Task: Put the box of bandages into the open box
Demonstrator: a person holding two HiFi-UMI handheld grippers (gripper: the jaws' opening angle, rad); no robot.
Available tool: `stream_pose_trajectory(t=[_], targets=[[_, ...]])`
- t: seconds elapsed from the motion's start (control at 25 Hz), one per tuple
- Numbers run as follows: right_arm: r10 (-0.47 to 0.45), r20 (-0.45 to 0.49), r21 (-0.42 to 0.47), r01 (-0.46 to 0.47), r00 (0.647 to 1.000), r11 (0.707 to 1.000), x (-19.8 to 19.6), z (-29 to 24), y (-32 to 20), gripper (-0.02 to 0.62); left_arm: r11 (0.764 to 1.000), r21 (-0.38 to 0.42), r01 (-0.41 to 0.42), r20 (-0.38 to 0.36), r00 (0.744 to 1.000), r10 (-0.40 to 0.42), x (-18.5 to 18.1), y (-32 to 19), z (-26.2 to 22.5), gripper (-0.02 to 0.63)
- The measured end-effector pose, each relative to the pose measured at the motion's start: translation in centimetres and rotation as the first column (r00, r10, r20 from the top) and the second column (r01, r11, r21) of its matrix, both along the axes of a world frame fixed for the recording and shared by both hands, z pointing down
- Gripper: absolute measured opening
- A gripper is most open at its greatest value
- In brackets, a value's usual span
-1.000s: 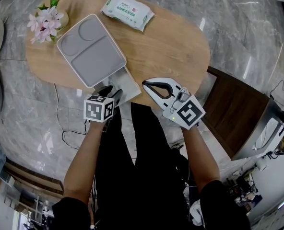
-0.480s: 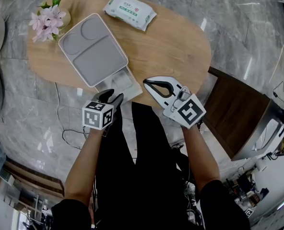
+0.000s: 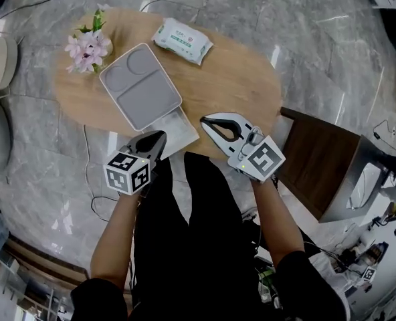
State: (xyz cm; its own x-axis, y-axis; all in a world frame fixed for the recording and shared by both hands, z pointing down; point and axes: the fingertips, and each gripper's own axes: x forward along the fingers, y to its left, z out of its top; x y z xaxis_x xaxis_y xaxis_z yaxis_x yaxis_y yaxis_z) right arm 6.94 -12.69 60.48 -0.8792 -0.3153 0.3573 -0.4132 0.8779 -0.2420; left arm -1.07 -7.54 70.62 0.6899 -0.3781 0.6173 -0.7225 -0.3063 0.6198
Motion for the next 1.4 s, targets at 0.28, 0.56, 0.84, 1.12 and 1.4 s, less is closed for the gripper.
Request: stream_pose_trajectory(t=[0.28, 0.56, 0.84, 1.12, 1.4], targets=[[0.075, 0.085, 0.067, -0.081, 0.994, 0.994, -1.9, -11.2, -1.0, 0.011, 0.988, 0.157, -0.010, -0.157, 0.987, 0.035, -2.2, -2.6, -11.7, 0.015], [0.107, 0.184, 0.217, -0.146, 0.977, 0.965, -4.0, -24.8, -0.5, 0.011, 0.909, 0.411, -0.060, -0.329, 0.921, 0.209, -3.6, -4.0, -25.9, 0.015], [0.128, 0.288, 0.331, -0.224, 0.949, 0.917, -4.7, -35.8, 2.5, 0.011, 0.753, 0.642, -0.142, -0.341, 0.827, 0.447, -5.1, -2.5, -39.0, 0.015], [0.125, 0.352, 0.396, -0.269, 0.928, 0.878, -4.4, -39.8, 7.2, 0.011, 0.599, 0.793, -0.107, -0.301, 0.786, 0.540, -8.6, -0.5, -46.8, 0.015], [0.085, 0.380, 0.454, -0.266, 0.921, 0.850, -3.1, -42.5, 13.0, 0.011, 0.546, 0.837, -0.020, -0.312, 0.803, 0.508, -10.2, 3.7, -49.3, 0.017]])
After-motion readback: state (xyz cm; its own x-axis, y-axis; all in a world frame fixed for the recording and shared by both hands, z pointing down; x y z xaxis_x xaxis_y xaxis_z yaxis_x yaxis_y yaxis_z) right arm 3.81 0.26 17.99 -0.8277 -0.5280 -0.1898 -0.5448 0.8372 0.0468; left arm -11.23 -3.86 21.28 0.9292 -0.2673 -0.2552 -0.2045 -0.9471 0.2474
